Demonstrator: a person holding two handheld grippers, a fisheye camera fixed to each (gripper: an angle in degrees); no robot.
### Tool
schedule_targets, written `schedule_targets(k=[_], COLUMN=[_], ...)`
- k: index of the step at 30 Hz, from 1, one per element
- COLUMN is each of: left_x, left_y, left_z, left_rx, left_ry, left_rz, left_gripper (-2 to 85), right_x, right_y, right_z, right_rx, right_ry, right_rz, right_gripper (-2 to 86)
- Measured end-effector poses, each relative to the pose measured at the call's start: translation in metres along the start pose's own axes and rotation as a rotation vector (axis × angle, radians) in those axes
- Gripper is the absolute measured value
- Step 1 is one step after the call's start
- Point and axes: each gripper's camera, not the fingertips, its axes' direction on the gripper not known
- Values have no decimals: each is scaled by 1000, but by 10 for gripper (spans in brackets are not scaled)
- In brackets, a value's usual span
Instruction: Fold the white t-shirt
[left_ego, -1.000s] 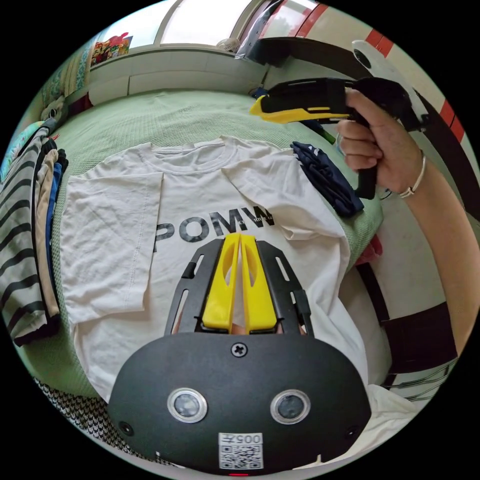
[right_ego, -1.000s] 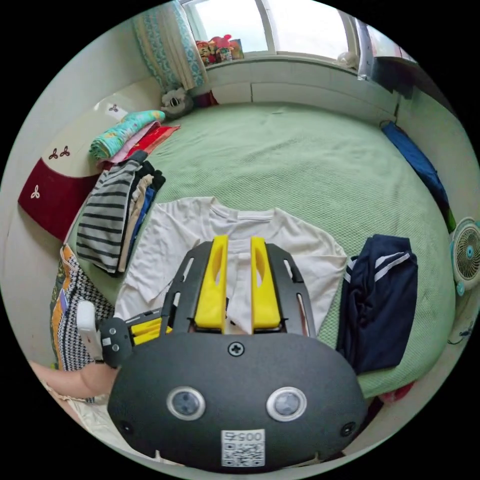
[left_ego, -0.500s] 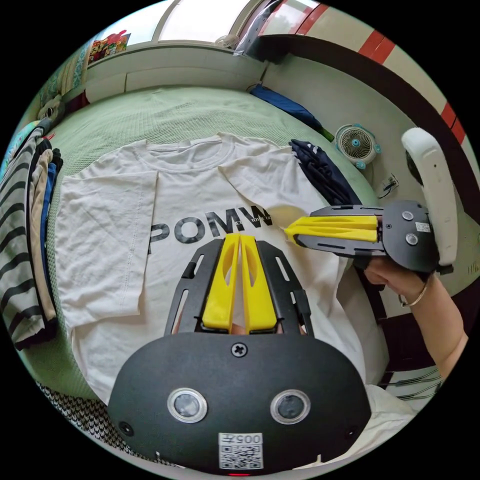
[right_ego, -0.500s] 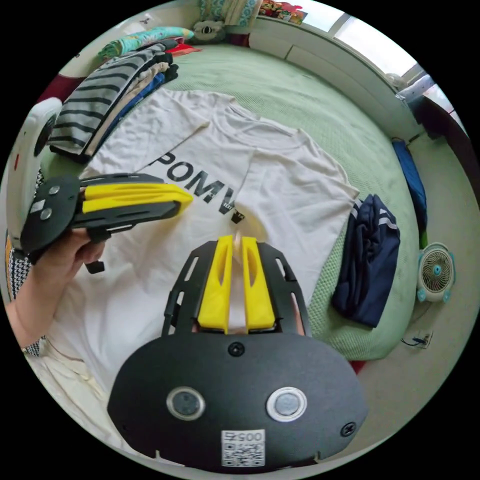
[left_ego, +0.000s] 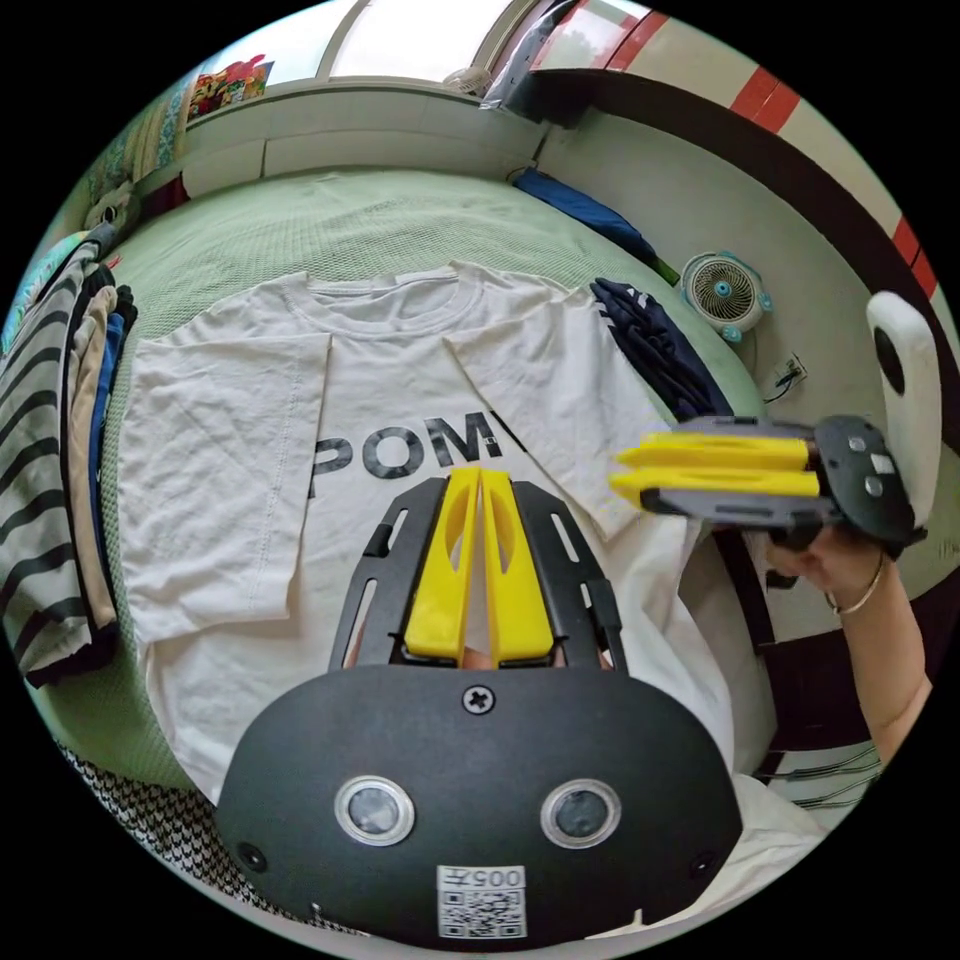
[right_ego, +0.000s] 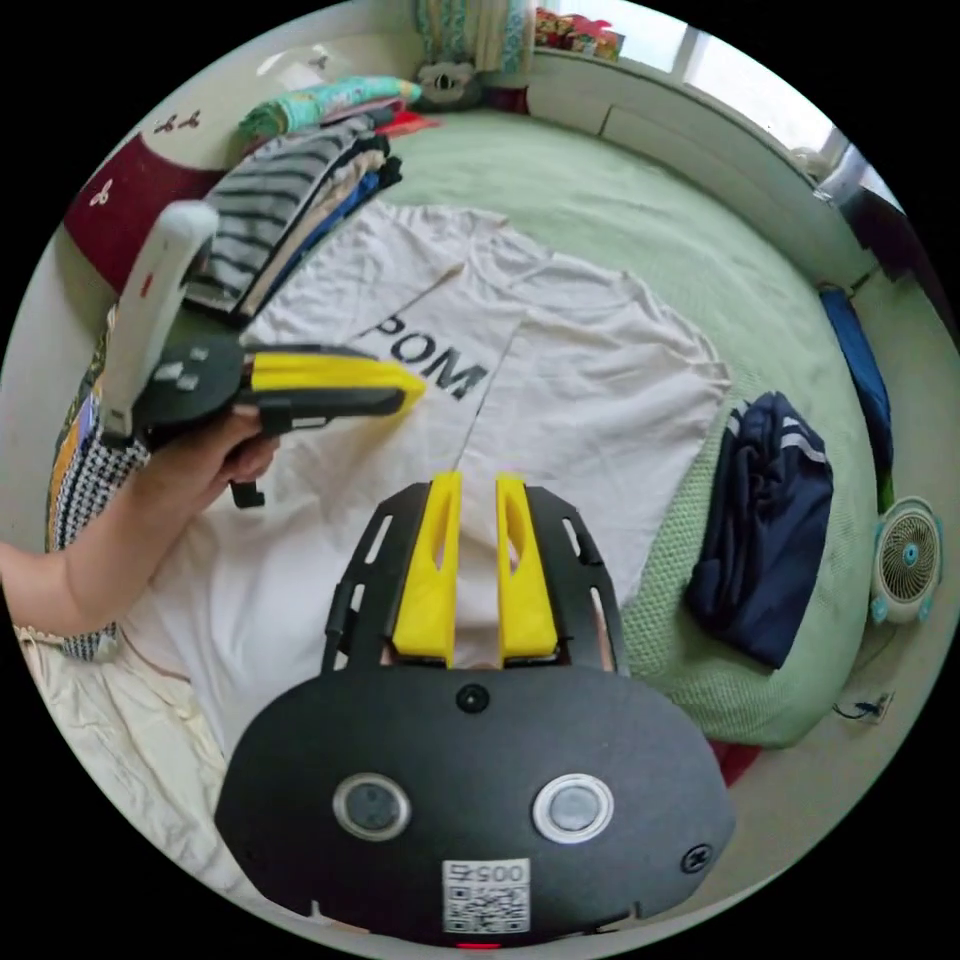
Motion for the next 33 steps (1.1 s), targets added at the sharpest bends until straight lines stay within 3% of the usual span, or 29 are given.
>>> schedule_targets(k=[7, 14, 22, 25, 33], left_x=[-6, -15, -49, -87, -183], left_y=[-10, -14, -30, -55, -119], left_z=[-3, -12, -87, -105, -59], left_rx=[-2, 7, 163, 192, -25], left_ry=[9, 21, -101, -243, -259], left_rz=[-15, -42, -55, -60, -100], left_gripper=[-5, -4, 12, 67, 149], right_x=[71, 149, 180, 208, 271], right_y=[-59, -79, -45, -38, -44], right_z=[27, 52, -21, -29, -4], right_rx=[33, -2, 185, 183, 141], right_ry=[172, 36, -44, -69, -141], right_rz=[210, 458, 322, 331, 443], right_gripper=[34, -2, 92, 127, 132])
